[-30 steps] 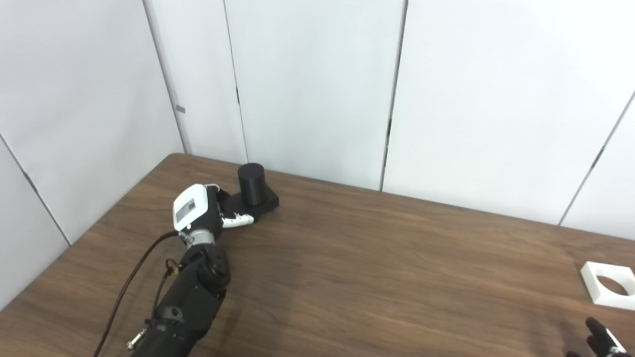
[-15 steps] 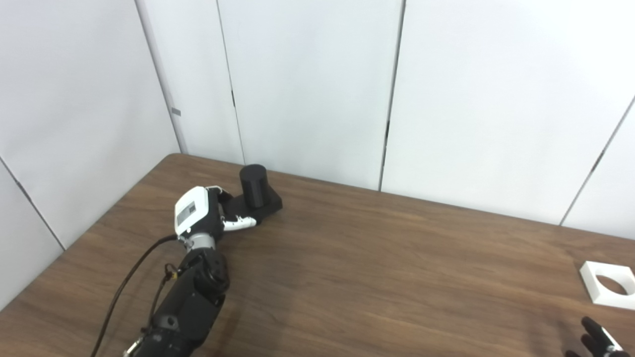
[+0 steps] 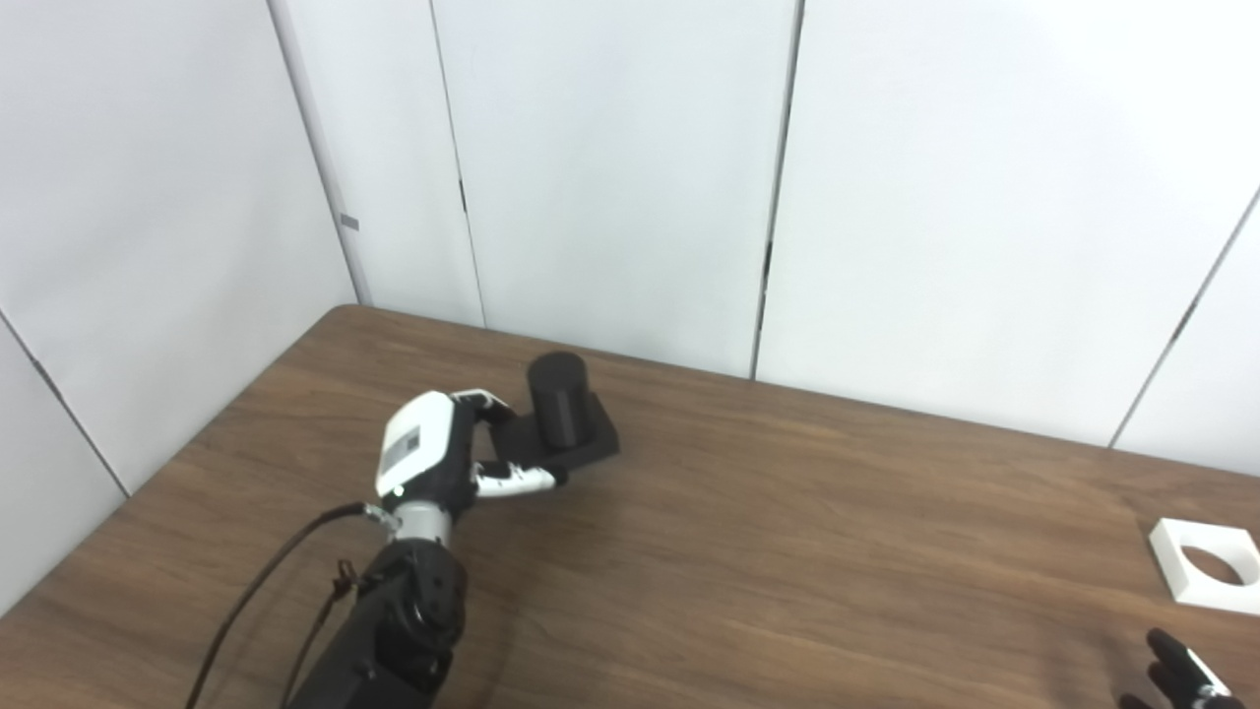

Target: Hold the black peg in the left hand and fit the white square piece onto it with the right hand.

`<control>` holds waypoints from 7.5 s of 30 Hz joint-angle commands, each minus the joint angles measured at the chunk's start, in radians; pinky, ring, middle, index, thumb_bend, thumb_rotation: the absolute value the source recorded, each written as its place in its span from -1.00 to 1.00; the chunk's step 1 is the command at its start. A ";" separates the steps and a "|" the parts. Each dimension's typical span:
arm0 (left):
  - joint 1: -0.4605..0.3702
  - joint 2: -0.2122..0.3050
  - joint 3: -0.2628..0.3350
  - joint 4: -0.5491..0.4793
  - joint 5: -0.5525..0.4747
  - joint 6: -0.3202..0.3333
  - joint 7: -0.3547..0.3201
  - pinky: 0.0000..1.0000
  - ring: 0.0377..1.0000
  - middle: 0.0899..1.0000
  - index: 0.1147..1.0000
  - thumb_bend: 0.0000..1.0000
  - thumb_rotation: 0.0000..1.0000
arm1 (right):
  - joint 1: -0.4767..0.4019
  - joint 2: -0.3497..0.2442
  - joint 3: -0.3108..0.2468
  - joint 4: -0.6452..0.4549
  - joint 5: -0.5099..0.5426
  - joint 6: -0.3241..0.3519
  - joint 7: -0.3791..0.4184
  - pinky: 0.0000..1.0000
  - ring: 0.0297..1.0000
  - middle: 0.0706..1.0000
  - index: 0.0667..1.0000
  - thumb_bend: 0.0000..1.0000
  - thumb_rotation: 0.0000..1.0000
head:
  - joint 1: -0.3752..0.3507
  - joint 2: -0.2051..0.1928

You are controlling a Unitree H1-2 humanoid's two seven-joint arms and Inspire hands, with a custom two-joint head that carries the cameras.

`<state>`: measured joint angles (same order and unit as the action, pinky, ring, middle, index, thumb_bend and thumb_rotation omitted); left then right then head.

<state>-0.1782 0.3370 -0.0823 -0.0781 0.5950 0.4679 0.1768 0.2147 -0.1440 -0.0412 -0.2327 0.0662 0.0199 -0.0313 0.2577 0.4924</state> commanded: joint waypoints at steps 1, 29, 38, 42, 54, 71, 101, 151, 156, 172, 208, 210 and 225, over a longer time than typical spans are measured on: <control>-0.012 0.003 -0.008 -0.075 0.047 -0.002 -0.014 0.34 0.52 0.34 -0.17 0.04 -0.90 | -0.014 0.025 0.011 0.015 -0.002 0.013 0.012 0.80 0.89 0.86 0.67 -0.24 1.00 | 0.001 0.001; 0.241 -0.124 -0.191 -0.323 0.165 -0.146 -0.190 0.36 0.52 0.38 -0.17 0.04 -0.90 | 0.002 0.039 0.042 -0.062 -0.092 0.053 -0.023 0.75 0.74 0.67 0.56 -0.45 1.00 | -0.187 0.118; 0.280 -0.125 -0.220 -0.281 0.127 -0.254 -0.215 0.38 0.53 0.42 -0.16 0.04 -0.91 | 0.001 0.039 0.049 -0.061 -0.099 0.047 -0.027 0.69 0.69 0.64 0.55 -0.39 1.00 | -0.215 0.161; 0.292 -0.120 -0.241 -0.250 0.128 -0.318 -0.215 0.38 0.56 0.44 -0.16 0.04 -0.91 | -0.002 0.037 0.050 -0.064 -0.108 0.058 -0.029 0.76 0.67 0.60 0.52 -0.35 1.00 | -0.227 0.182; 0.318 -0.132 -0.294 -0.192 0.154 -0.393 -0.217 0.40 0.57 0.47 -0.16 0.04 -0.91 | 0.000 0.043 0.048 -0.099 -0.094 0.104 -0.029 0.79 0.70 0.62 0.55 -0.30 1.00 | -0.240 0.219; 0.326 -0.143 -0.345 -0.144 0.206 -0.367 -0.260 0.58 0.67 0.54 -0.16 0.04 -0.91 | 0.005 0.039 0.036 -0.123 -0.030 0.142 -0.018 0.60 0.71 0.68 0.59 -0.21 1.00 | -0.239 0.243; 0.328 -0.159 -0.329 -0.119 0.238 -0.370 -0.248 0.56 0.65 0.52 -0.16 0.04 -0.91 | 0.006 -0.008 0.041 -0.144 -0.104 0.155 0.003 0.79 0.78 0.71 0.60 -0.13 0.84 | -0.328 0.237; 0.329 -0.151 -0.323 -0.125 0.233 -0.362 -0.289 0.55 0.65 0.50 -0.16 0.04 -0.91 | -0.769 -0.641 0.295 0.343 -0.724 0.248 0.418 0.97 1.00 0.95 0.66 0.91 -0.76 | -0.453 0.244; 0.329 -0.153 -0.323 -0.128 0.231 -0.359 -0.292 0.56 0.65 0.49 -0.16 0.04 -0.91 | -0.818 -0.617 0.323 0.437 -0.750 0.216 0.408 0.95 1.00 0.91 0.62 0.84 -0.76 | -0.445 0.243; 0.332 -0.160 -0.323 -0.134 0.236 -0.349 -0.294 0.56 0.65 0.48 -0.16 0.04 -0.91 | -0.916 -0.560 0.384 0.688 -0.805 0.143 0.363 0.92 0.96 0.87 0.56 0.68 -0.81 | -0.429 0.245; 0.333 -0.168 -0.319 -0.139 0.236 -0.349 -0.292 0.55 0.64 0.47 -0.16 0.04 -0.91 | -0.921 -0.555 0.408 0.729 -0.820 0.054 0.360 0.71 0.77 0.58 -0.10 0.04 -0.75 | -0.420 0.254; 0.333 -0.168 -0.320 -0.139 0.237 -0.348 -0.292 0.56 0.64 0.48 -0.16 0.04 -0.91 | -0.919 -0.554 0.406 0.728 -0.820 0.056 0.358 0.72 0.78 0.58 -0.10 0.04 -0.75 | -0.419 0.254; 0.328 -0.181 -0.329 -0.138 0.253 -0.334 -0.299 0.55 0.65 0.49 -0.16 0.04 -0.91 | -0.873 -0.556 0.399 0.311 -0.786 0.047 0.528 0.86 0.76 0.56 -0.10 0.04 -0.74 | -0.387 0.266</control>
<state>0.1241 0.1552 -0.3885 -0.2530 0.8526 0.0800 -0.0400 -0.6260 -0.6801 0.3743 0.1266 -0.7278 0.0796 0.4878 -0.1289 0.7578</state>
